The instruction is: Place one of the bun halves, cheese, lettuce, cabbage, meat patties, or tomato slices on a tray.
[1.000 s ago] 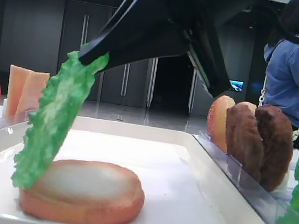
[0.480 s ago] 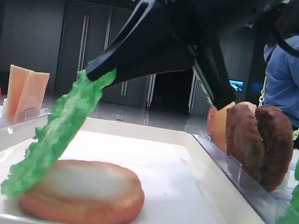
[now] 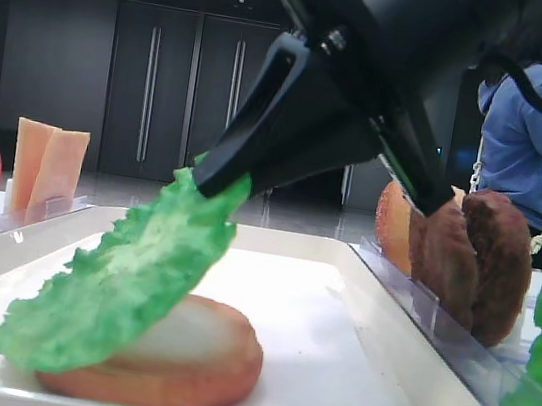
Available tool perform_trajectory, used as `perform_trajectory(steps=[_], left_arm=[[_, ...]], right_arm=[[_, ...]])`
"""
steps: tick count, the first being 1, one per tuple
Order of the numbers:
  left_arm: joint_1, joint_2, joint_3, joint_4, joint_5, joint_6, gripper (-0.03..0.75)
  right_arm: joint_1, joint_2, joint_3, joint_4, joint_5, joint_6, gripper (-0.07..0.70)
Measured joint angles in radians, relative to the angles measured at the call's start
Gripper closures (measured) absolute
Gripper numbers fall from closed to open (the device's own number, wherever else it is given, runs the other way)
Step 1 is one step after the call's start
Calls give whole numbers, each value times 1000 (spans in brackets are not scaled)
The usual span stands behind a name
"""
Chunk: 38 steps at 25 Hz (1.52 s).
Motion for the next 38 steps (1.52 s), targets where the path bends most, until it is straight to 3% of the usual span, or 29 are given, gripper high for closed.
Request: perform_trajectory(steps=[6, 12, 14, 19, 22, 30, 35, 38], left_arm=[[0, 0, 0, 0, 0, 0, 118], [0, 0, 0, 0, 0, 0, 118], [0, 0, 0, 0, 0, 0, 118], [0, 0, 0, 0, 0, 0, 118], [0, 0, 0, 0, 0, 0, 118], [0, 0, 0, 0, 0, 0, 118], [0, 0, 0, 0, 0, 0, 118], [0, 0, 0, 0, 0, 0, 118]], right_arm=[[0, 1, 0, -139, -35, 96, 599], [0, 1, 0, -186, -59, 129, 575], [0, 1, 0, -190, -65, 129, 502], [0, 1, 0, -190, -70, 130, 214], [0, 0, 0, -191, -72, 131, 125], [0, -86, 0, -311, -52, 197, 94], [-4, -177, -1, -522, -48, 365, 94], [-32, -238, -1, -669, -17, 471, 94]])
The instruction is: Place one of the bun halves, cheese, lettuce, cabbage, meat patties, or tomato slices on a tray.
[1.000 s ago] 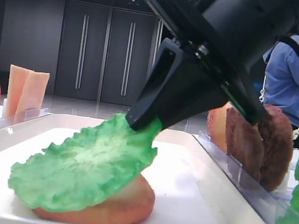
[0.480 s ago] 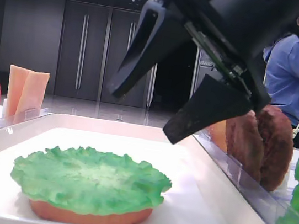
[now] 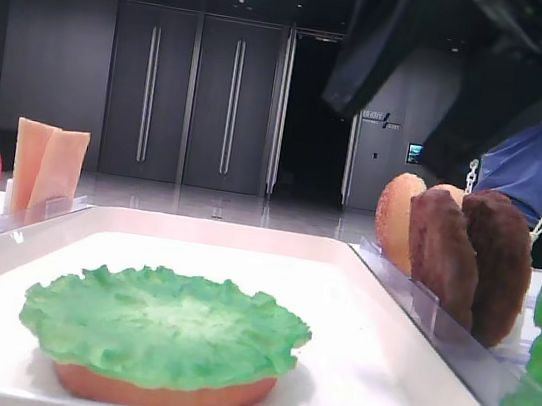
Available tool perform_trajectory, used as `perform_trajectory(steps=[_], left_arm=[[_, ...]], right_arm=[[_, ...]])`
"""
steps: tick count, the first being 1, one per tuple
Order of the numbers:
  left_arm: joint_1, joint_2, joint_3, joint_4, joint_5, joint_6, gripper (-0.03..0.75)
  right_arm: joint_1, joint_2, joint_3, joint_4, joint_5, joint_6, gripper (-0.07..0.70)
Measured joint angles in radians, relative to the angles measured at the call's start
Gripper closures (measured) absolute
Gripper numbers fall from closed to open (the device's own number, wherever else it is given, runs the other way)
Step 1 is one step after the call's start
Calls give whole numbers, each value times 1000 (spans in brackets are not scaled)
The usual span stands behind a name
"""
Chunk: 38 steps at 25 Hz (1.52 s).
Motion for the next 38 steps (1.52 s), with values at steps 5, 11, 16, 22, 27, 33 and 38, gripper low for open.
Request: perform_trajectory(steps=[5, 11, 16, 22, 27, 33, 38], left_arm=[[0, 0, 0, 0, 0, 0, 118], [0, 0, 0, 0, 0, 0, 118], [0, 0, 0, 0, 0, 0, 118], [0, 0, 0, 0, 0, 0, 118], [0, 0, 0, 0, 0, 0, 118], [0, 0, 0, 0, 0, 0, 118], [0, 0, 0, 0, 0, 0, 131]], right_arm=[[-112, -70, 0, -157, 80, 76, 94], [-317, -97, 0, -264, 183, 81, 94], [-485, -97, 0, -313, 260, 92, 94], [-642, -97, 0, -372, 293, 166, 94], [-669, -111, 4, -415, 296, 200, 94], [-670, -194, 43, -424, 321, 208, 94], [-670, -303, 95, -440, 373, 208, 94]])
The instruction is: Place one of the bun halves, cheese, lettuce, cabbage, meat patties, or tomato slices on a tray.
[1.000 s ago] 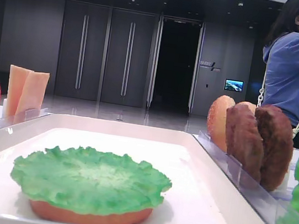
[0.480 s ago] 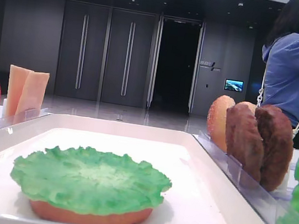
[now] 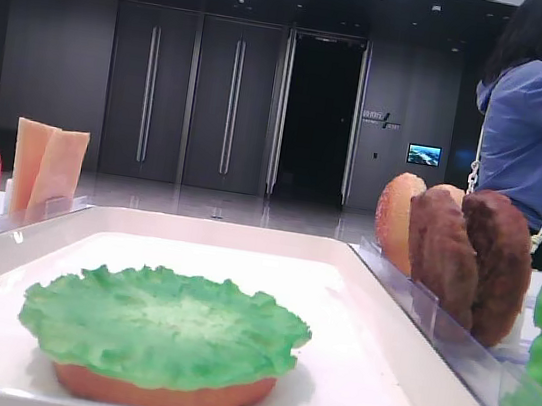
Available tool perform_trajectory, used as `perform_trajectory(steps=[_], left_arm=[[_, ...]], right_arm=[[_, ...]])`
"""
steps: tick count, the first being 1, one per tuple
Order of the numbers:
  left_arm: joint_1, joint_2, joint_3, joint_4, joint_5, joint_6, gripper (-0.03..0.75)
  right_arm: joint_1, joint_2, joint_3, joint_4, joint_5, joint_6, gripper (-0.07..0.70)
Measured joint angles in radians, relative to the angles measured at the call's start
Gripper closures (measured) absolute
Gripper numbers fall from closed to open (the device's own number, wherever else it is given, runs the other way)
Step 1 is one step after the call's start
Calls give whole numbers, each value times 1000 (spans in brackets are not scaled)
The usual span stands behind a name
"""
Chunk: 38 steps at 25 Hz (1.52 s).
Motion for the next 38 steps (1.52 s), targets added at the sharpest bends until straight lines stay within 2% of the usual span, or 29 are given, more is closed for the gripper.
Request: perform_trajectory(steps=[8, 14, 16, 20, 25, 38], left_arm=[[0, 0, 0, 0, 0, 0, 204], [0, 0, 0, 0, 0, 0, 284], [0, 0, 0, 0, 0, 0, 310], [0, 0, 0, 0, 0, 0, 371], [0, 0, 0, 0, 0, 0, 445], [0, 0, 0, 0, 0, 0, 608]], right_arm=[[0, -244, 166, 0, 9, 0, 94], [0, -496, 272, -2, 16, 0, 94], [0, -562, 297, -4, 35, 0, 94], [0, -696, 310, -5, 69, 0, 94], [0, -832, 321, -5, 76, 0, 94], [0, -966, 323, -10, 78, 3, 94]])
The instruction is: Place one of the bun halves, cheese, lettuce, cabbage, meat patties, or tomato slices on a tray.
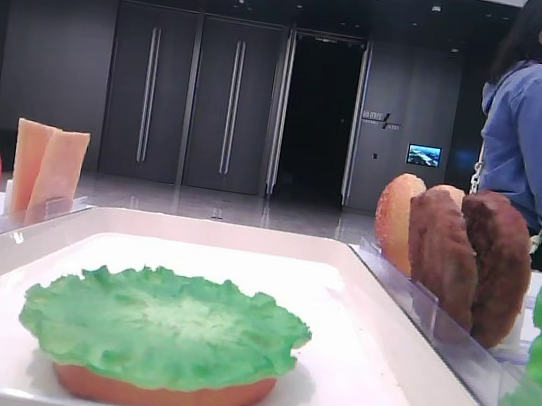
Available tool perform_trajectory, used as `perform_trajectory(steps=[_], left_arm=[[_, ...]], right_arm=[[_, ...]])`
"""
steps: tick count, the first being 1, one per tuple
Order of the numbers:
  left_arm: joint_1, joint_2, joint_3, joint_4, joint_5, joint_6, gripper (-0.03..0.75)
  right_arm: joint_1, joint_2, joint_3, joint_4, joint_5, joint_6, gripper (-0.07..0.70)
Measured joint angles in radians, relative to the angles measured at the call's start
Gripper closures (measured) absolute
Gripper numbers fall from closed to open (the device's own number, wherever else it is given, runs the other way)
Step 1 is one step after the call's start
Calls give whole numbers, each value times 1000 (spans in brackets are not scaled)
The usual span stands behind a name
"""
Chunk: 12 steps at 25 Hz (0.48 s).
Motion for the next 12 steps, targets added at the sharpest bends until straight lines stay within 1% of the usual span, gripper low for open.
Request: perform_trajectory(steps=[5, 8, 12], left_arm=[[0, 0, 0, 0, 0, 0, 659], [0, 0, 0, 0, 0, 0, 697], [0, 0, 0, 0, 0, 0, 713]], right_arm=[[0, -76, 0, -7, 0, 5, 94], [0, -142, 0, -17, 1, 26, 94], [0, -208, 1, -39, 1, 49, 94]])
